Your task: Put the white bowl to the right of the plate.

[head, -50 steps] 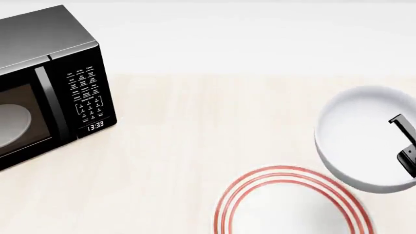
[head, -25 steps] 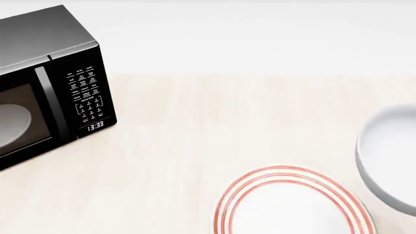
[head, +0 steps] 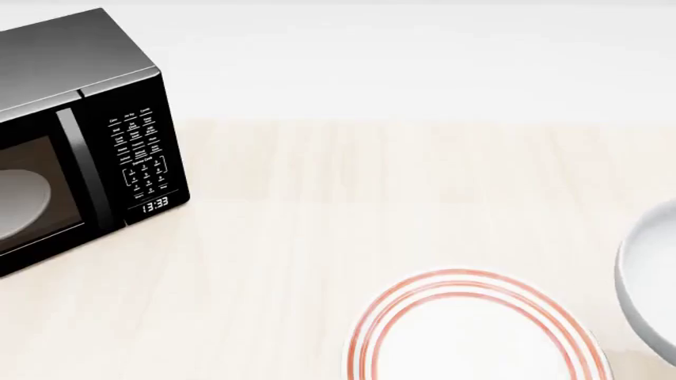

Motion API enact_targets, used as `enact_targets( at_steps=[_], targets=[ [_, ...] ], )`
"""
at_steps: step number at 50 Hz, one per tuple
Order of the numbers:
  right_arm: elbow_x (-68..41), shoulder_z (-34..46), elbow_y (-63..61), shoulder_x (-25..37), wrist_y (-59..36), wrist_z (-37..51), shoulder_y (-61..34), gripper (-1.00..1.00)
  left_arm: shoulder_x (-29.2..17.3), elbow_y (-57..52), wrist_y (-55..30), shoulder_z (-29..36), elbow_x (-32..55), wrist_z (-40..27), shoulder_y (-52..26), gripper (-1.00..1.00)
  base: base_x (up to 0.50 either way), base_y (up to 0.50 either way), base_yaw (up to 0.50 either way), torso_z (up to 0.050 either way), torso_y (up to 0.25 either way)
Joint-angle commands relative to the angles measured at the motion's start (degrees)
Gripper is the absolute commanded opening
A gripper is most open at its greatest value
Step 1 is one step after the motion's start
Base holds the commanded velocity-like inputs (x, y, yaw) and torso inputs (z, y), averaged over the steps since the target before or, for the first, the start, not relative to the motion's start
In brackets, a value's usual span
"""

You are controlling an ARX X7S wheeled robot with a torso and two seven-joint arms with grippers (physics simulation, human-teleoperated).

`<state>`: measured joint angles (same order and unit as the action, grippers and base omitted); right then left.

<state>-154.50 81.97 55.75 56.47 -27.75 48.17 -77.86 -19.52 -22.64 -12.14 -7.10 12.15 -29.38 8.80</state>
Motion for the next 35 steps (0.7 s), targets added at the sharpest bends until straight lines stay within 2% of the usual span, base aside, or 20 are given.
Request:
enact_targets(
  at_steps=[1, 35],
  targets=[
    [-0.24, -1.12, 6.04, -0.40, -2.08, -3.47, 2.05, -1.00, -0.09, 0.18, -0.03, 0.33, -0.09, -0.19, -0.14, 1.00, 0.00, 0.00, 0.00, 0.000, 0.000],
    [-2.72, -2.59, 11.46, 0.87, -4.15, -7.03, 9.11, -1.00, -0.41, 0.38, -0.15, 1.21, -0.47, -0.80, -0.27, 1.00, 0.00, 0.00, 0.00, 0.000, 0.000]
  ],
)
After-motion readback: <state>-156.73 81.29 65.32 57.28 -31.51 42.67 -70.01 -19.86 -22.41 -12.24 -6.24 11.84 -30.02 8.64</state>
